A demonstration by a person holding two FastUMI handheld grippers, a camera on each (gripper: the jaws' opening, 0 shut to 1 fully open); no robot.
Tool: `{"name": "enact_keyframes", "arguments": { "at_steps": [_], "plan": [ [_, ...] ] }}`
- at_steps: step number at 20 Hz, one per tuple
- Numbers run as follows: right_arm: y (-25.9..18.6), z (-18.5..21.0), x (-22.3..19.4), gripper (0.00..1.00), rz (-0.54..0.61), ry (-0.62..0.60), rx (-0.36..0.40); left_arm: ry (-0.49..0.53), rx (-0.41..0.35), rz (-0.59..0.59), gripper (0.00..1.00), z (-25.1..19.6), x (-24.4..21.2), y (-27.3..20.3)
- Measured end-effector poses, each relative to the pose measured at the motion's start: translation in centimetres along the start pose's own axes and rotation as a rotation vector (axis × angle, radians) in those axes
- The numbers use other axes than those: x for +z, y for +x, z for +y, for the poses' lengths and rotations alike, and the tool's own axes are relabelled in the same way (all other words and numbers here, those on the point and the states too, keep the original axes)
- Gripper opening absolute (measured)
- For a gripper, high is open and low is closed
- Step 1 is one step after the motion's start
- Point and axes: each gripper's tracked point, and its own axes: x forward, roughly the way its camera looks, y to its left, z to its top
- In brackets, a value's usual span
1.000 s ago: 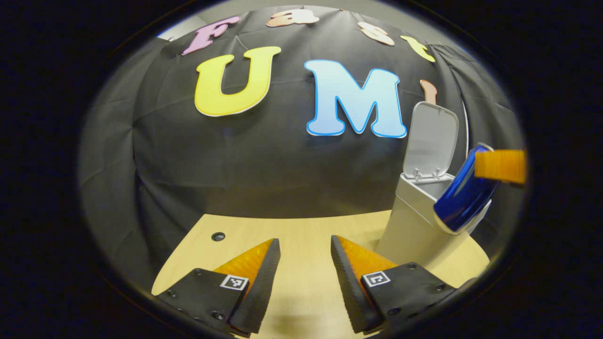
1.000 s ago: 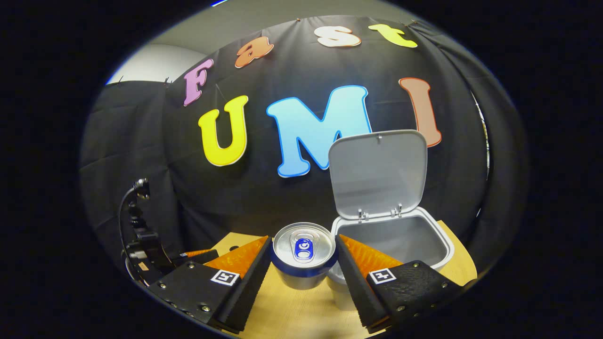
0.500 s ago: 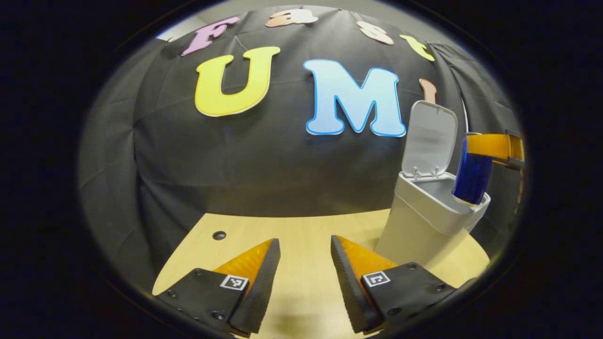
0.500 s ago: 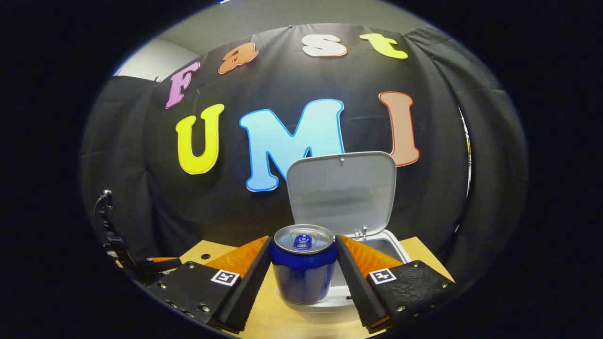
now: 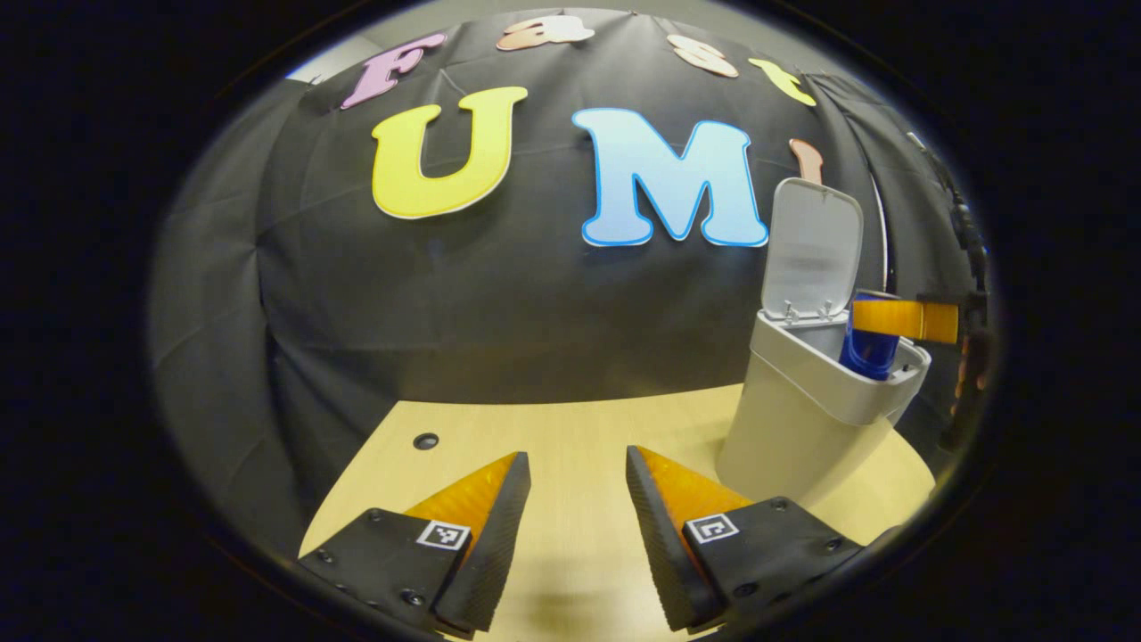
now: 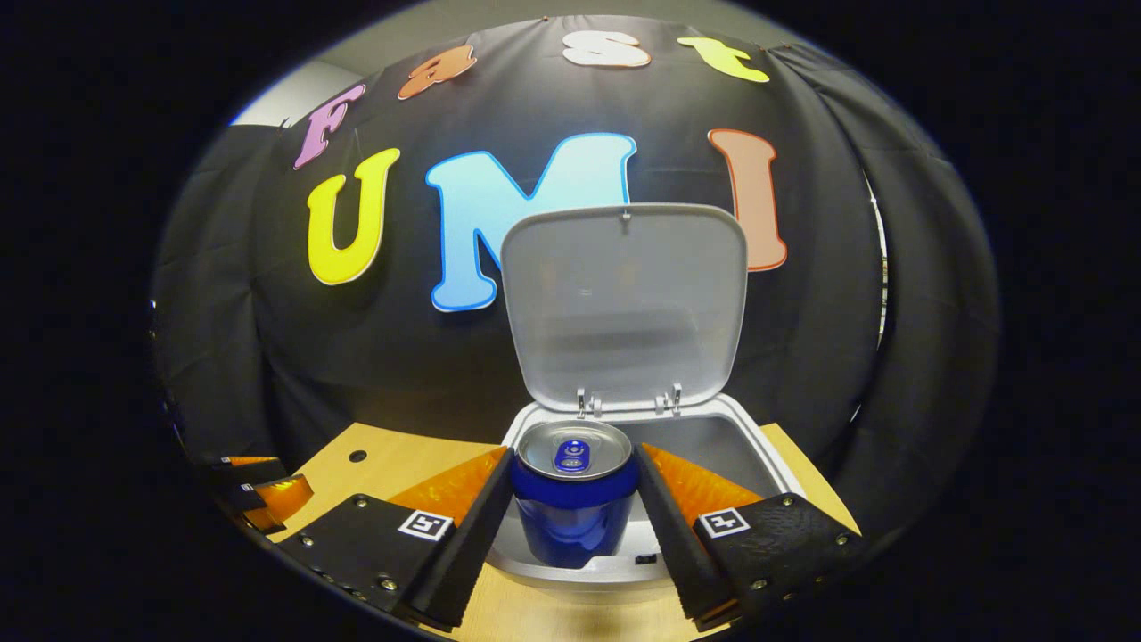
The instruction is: Press the lid of the desktop garbage bin to open it, pick up the crumpled paper on the desktop and throw it into the bin, then pick up the pop can on the desktop and drop it into the bin, and finally close the garbage bin lid.
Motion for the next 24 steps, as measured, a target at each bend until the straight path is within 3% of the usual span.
{"name": "enact_keyframes", "arguments": {
  "at_steps": [3, 4, 5, 8, 9, 10, 15, 16, 19, 20, 21, 22, 24],
  "plan": [
    [0.3, 0.0, -2.2, 0.85, 0.047, -0.008, -0.005, 0.000, 0.003, 0.002, 0.74, 0.1, -0.1, 0.0],
    [0.3, -0.1, -2.9, 0.85, 0.060, -0.009, -0.007, 0.000, 0.002, 0.003, 0.80, 0.1, -0.2, -0.1],
    [0.3, -0.3, -2.5, 0.85, 0.040, -0.007, -0.014, 0.000, 0.003, 0.003, 0.74, 0.1, -0.2, 0.0],
    [0.4, -0.5, -2.7, 0.85, 0.050, -0.008, -0.024, -0.005, 0.001, 0.006, 0.74, 0.1, -0.3, -0.2],
    [0.3, -0.5, -2.9, 0.85, 0.054, -0.003, -0.022, -0.005, 0.001, 0.006, 0.67, 0.1, -0.3, -0.2],
    [0.4, -0.5, -2.9, 0.86, 0.052, 0.001, -0.022, -0.006, -0.001, 0.005, 0.74, 0.0, -0.4, -0.2],
    [0.2, -0.5, -2.9, 0.86, 0.050, 0.000, -0.027, -0.004, -0.003, 0.003, 0.74, 0.0, -0.3, -0.4],
    [0.3, -0.5, -2.9, 0.86, 0.049, -0.001, -0.027, -0.006, -0.002, 0.003, 0.67, 0.1, -0.3, -0.5],
    [0.3, -0.5, -2.9, 0.86, 0.046, -0.001, -0.030, -0.007, 0.002, 0.003, 0.80, 0.3, -0.4, -0.6],
    [0.3, -0.5, -2.9, 0.86, 0.045, -0.001, -0.031, -0.006, 0.002, 0.002, 0.67, 0.3, -0.4, -0.6],
    [0.3, -0.5, -2.9, 0.86, 0.044, -0.002, -0.032, -0.005, 0.002, 0.001, 0.74, 0.3, -0.3, -0.7],
    [0.3, -0.6, -2.8, 0.86, 0.042, -0.003, -0.032, -0.004, 0.000, -0.001, 0.67, 0.3, -0.3, -0.7],
    [0.3, -0.5, -2.7, 0.86, 0.046, -0.007, -0.032, -0.001, -0.003, -0.004, 0.67, 0.1, -0.1, -0.7]
  ]
}}
